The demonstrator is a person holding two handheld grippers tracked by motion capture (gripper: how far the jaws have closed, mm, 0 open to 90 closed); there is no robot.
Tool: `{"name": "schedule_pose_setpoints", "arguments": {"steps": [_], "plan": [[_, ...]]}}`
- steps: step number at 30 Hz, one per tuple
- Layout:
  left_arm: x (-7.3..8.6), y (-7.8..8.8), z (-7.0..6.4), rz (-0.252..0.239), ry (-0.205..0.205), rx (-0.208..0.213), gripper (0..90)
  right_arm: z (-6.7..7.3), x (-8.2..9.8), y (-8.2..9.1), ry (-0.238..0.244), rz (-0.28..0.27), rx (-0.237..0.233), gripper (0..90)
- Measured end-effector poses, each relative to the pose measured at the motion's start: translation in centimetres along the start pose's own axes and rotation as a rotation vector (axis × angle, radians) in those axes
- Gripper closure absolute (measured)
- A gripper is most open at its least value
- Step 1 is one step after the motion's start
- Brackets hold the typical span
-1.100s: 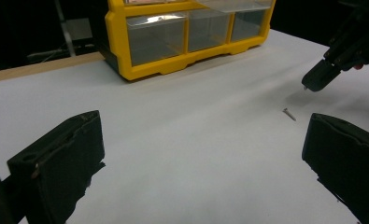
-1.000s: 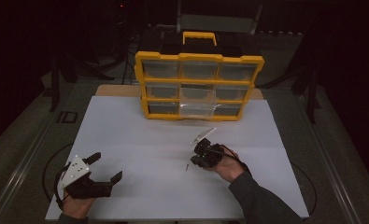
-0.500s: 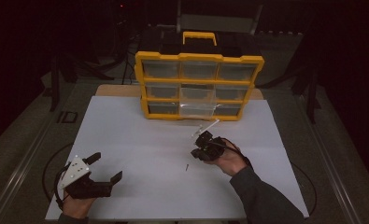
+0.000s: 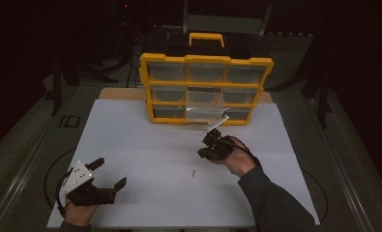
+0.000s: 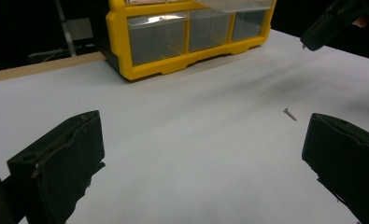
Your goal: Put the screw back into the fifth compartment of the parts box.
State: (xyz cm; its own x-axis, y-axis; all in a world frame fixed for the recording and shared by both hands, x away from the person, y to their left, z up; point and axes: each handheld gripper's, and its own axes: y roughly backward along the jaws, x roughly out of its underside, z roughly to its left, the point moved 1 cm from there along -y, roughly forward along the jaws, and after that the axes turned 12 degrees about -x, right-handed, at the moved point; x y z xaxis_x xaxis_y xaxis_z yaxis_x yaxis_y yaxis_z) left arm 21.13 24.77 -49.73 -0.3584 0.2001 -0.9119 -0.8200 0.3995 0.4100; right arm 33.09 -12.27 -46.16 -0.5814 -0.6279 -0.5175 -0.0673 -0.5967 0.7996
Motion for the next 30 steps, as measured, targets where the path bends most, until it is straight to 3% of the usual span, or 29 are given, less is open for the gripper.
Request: {"name": "schedule_pose_setpoints", "arguments": {"steps": [30], "plan": [[0.0,0.0,0.0,0.000,-0.001,0.001,0.0,-0.6,-2.5,2.9,-0.018,-0.047,0.018,87.6]]}}
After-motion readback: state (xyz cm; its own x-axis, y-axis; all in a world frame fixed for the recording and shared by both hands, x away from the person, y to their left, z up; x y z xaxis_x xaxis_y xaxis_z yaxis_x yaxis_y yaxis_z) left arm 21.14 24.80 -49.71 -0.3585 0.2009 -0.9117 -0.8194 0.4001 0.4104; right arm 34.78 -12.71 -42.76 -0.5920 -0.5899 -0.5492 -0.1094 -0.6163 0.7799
